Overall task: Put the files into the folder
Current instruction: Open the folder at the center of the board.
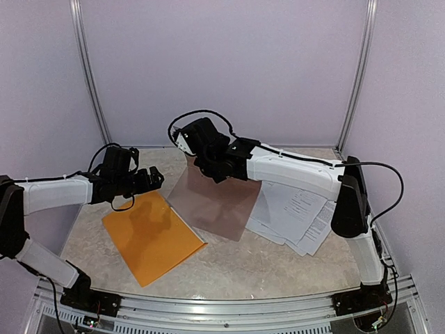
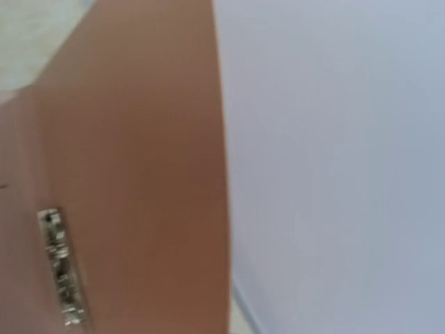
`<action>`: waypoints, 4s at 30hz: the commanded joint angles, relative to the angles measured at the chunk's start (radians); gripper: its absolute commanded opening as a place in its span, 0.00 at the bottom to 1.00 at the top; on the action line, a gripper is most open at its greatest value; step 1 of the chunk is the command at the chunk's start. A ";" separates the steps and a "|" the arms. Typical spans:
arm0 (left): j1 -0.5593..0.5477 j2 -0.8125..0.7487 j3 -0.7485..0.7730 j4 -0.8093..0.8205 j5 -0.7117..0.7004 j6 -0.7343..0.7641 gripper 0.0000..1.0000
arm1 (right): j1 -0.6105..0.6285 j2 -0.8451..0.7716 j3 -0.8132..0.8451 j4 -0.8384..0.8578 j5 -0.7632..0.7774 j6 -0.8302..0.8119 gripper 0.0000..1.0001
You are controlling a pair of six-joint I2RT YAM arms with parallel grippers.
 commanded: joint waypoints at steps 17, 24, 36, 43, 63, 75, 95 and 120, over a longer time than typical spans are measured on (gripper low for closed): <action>-0.118 0.198 0.185 0.093 0.123 0.042 0.99 | -0.068 -0.253 0.120 -0.063 0.107 0.006 0.00; -0.123 0.284 0.230 0.157 0.196 -0.011 0.99 | -0.062 -0.309 0.114 -0.105 0.007 0.102 0.00; -0.104 0.376 0.153 0.381 0.225 -0.072 0.99 | -0.059 -0.376 0.125 -0.108 -0.105 0.164 0.00; -0.054 0.460 0.083 0.608 0.299 -0.153 0.99 | -0.062 -0.366 0.153 -0.117 -0.103 0.167 0.00; -0.006 0.810 0.295 1.014 0.513 -0.279 0.98 | -0.075 -0.364 0.159 -0.146 -0.128 0.206 0.00; -0.008 0.803 0.279 1.111 0.564 -0.318 0.40 | -0.095 -0.361 0.158 -0.172 -0.108 0.225 0.00; -0.013 0.060 0.205 0.146 0.529 -0.026 0.00 | -0.204 -0.530 -0.088 -0.233 -0.118 0.373 0.00; 0.042 -0.174 0.154 -0.579 0.401 -0.043 0.00 | -0.240 -0.921 -1.073 -0.177 -0.468 0.946 0.00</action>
